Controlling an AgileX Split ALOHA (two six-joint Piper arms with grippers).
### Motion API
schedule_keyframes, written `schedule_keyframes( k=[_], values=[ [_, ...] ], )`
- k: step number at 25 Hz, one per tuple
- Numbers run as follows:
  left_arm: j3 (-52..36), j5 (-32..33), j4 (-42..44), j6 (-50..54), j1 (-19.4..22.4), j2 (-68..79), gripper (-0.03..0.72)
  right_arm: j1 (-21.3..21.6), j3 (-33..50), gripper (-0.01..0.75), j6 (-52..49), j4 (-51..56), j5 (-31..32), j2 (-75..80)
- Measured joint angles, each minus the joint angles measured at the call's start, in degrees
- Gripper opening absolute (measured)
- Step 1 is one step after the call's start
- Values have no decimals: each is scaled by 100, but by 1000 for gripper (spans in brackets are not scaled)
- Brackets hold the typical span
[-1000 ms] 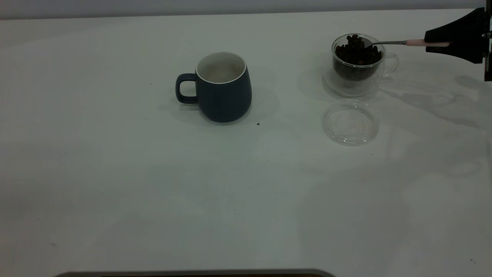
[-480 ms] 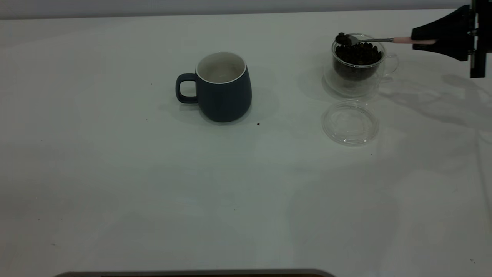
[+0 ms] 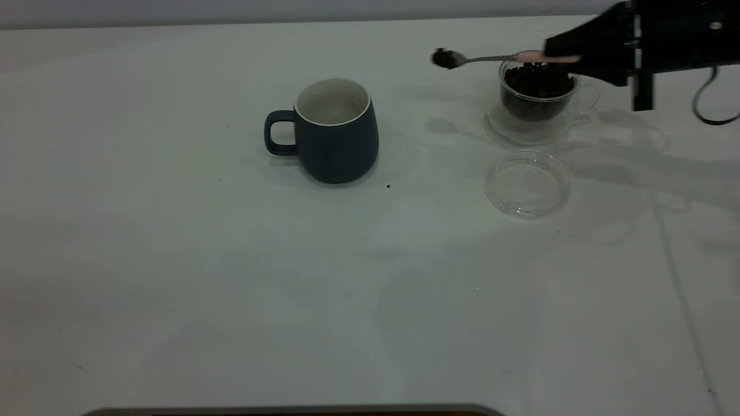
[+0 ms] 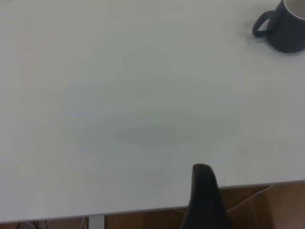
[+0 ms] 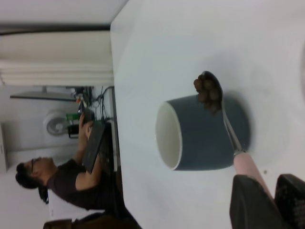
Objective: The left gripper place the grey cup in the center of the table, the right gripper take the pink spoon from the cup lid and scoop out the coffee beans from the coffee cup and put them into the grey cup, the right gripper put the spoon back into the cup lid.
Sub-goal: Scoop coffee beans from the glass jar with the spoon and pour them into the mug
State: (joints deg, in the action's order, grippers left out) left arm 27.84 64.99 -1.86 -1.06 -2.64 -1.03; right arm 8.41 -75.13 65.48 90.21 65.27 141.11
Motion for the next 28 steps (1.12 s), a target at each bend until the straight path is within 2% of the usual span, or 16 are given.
schedule_keyframes(
  k=[13, 21, 28],
  values=[
    [0, 0, 0, 0, 0, 0, 586, -1092, 0, 112, 117, 512, 0, 0],
    [0, 0, 0, 0, 0, 0, 586, -1387, 0, 111, 350, 631, -5, 0],
    [0, 0, 0, 0, 0, 0, 586, -1418, 0, 111, 1577, 751, -323, 0]
  ],
)
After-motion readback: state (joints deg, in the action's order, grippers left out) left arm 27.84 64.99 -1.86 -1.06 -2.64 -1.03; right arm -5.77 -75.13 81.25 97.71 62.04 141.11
